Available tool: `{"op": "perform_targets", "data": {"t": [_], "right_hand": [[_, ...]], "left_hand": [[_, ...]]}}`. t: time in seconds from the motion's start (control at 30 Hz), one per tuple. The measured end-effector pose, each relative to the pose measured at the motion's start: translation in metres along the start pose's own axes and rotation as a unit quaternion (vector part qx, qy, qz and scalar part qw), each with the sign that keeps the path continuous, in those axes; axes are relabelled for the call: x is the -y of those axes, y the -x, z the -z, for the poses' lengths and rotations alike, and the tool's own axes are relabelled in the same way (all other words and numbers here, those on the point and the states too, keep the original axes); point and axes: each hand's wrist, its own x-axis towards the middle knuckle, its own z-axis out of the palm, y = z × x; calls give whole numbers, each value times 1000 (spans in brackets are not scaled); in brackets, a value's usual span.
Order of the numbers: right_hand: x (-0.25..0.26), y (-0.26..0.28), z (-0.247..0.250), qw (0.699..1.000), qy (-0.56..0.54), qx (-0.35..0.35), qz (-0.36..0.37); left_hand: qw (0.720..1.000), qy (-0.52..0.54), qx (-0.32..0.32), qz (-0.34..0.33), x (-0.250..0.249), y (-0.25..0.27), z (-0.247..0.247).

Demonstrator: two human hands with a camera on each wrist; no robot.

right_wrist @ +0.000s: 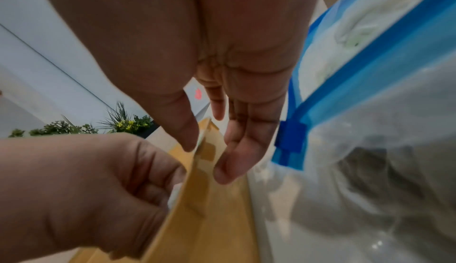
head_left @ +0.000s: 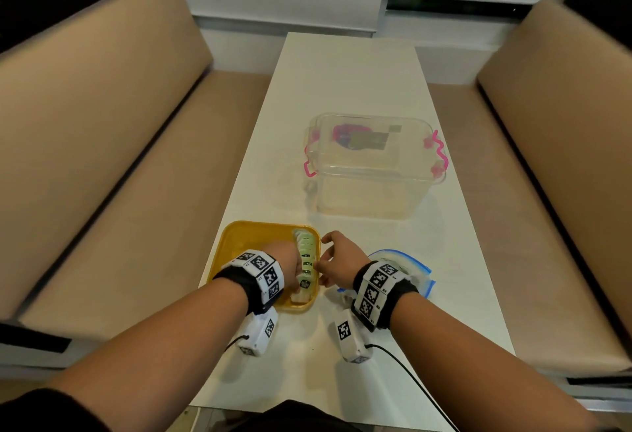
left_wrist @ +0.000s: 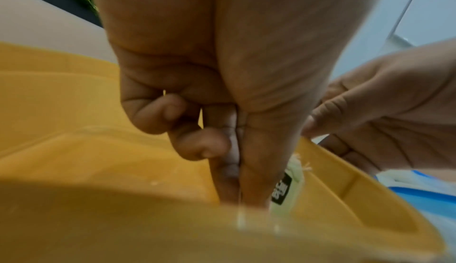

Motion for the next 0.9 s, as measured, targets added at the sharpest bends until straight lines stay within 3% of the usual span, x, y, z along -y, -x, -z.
{"op": "perform_targets", "data": {"t": [0.13, 0.37, 0.47, 0.53, 0.63, 0.8, 0.9], "right_hand": [[1, 1, -1, 999, -37, 11, -15], [-1, 0, -1, 998, -58, 24, -18], [1, 1, 0, 999, -40, 29, -18], [1, 2, 1, 999, -40, 31, -19], [1, 3, 2, 999, -34, 31, -20], [-1, -1, 1, 999, -36, 29, -15], [-2, -3, 0, 999, -33, 23, -8]], "left_hand": [[1000, -15, -26, 1, -2, -5, -5], [997, -42, 64, -1, -2, -8, -6], [994, -65, 81, 21, 14, -42, -33], [994, -87, 62, 35, 11, -44, -30], [998, -56, 31, 15, -16, 0, 7], [998, 2, 11, 54, -16, -13, 5], [999, -7, 6, 37, -21, -6, 12]]}}
